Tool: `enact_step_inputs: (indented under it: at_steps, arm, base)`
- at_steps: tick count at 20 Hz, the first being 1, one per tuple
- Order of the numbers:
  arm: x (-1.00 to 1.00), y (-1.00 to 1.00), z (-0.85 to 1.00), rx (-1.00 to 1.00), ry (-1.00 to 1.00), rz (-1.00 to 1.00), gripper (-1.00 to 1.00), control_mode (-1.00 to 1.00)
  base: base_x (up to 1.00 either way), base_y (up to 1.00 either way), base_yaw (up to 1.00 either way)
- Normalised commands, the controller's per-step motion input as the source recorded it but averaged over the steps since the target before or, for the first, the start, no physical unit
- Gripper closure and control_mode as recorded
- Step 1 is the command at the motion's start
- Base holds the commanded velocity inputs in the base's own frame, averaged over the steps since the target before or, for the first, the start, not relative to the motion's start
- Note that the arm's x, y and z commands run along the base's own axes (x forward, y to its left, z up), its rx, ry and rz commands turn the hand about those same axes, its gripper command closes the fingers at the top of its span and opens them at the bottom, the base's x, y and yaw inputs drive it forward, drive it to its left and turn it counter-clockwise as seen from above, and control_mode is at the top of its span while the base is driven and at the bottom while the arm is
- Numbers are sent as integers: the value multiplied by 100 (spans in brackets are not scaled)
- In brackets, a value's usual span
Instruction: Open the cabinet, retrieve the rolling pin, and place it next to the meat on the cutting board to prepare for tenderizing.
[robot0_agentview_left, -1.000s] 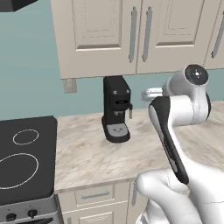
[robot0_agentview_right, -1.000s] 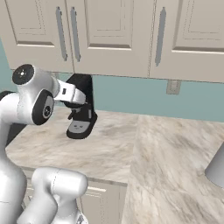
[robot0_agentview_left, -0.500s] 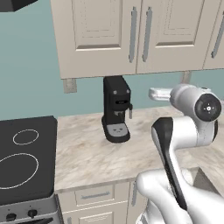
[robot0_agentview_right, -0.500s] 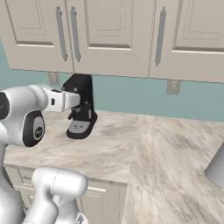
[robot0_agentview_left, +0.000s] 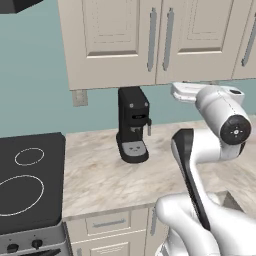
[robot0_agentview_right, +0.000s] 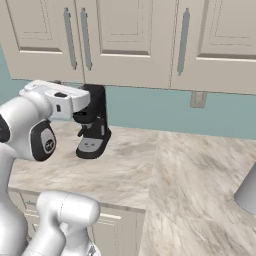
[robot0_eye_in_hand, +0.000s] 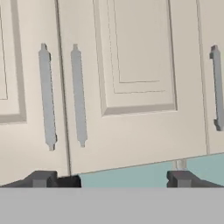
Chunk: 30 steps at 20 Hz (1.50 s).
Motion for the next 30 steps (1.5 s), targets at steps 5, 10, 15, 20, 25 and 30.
enact_step_inputs:
  at_steps: [5, 10, 15, 20, 25, 30]
  arm:
    - [3, 0, 48, -6, -12, 0, -100, -100]
    - [12, 0, 38, -8, -8, 6, -100, -100]
    - [12, 0, 26, -6, -2, 12, -100, -100]
    - [32, 0, 7, -1, 1, 10, -100, -100]
    - [22, 1, 0, 0, 1, 5, -100, -100]
    - [26, 8, 0, 0, 0, 1, -100, -100]
  base:
    - [0, 0, 0]
    - [0, 0, 0]
    - [0, 0, 0]
    - [0, 0, 0]
    - [0, 0, 0]
    - [0, 0, 0]
